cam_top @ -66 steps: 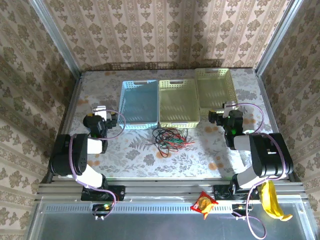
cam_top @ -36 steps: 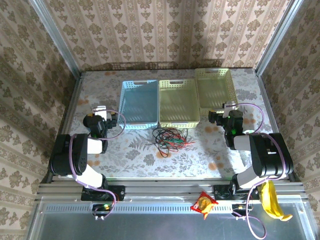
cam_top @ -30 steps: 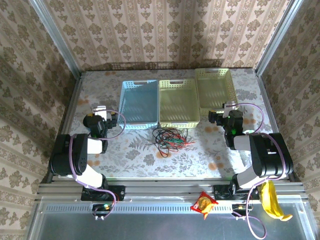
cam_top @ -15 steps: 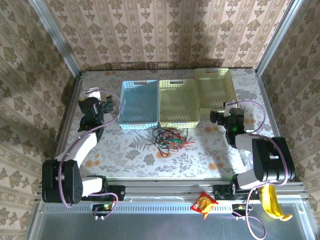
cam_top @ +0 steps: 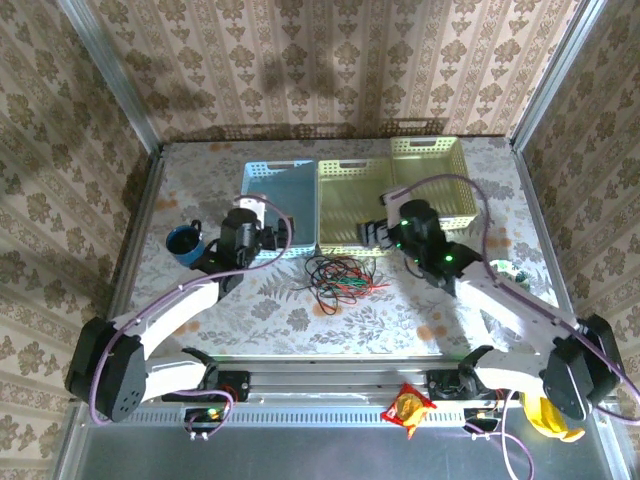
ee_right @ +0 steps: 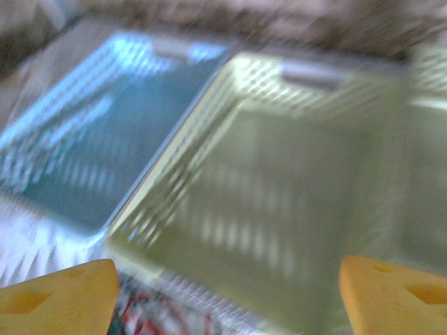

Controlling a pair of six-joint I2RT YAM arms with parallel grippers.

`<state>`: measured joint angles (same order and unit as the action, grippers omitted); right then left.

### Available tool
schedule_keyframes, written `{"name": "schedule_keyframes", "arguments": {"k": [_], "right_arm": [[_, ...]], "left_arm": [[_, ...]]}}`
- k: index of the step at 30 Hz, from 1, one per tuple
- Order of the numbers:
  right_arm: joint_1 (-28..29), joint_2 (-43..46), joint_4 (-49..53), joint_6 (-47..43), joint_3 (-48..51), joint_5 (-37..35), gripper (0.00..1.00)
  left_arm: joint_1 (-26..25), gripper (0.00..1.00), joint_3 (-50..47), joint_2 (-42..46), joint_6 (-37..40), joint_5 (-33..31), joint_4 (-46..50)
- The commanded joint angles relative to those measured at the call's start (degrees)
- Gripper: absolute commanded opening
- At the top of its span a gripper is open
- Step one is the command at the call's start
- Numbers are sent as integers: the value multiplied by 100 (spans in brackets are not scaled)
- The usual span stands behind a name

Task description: Untangle the cables

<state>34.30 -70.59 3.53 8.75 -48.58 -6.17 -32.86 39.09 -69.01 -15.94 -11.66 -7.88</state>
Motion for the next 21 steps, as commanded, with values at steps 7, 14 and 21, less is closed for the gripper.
{"name": "schedule_keyframes", "arguments": {"k": [7,14,21], "right_arm": [[1078,-1306,1124,-586,-557,-103,68],[1072,-1851,1252,-452,-896,-373,55],[973,-1836,1211,-379,-832,-312,47]], "left_arm": [[-875,98,-41,-235,-496,-179,696],[-1501,97,-191,-308,-607,-115,958],[-1791,97,95,-782,-76,300,1131]]}}
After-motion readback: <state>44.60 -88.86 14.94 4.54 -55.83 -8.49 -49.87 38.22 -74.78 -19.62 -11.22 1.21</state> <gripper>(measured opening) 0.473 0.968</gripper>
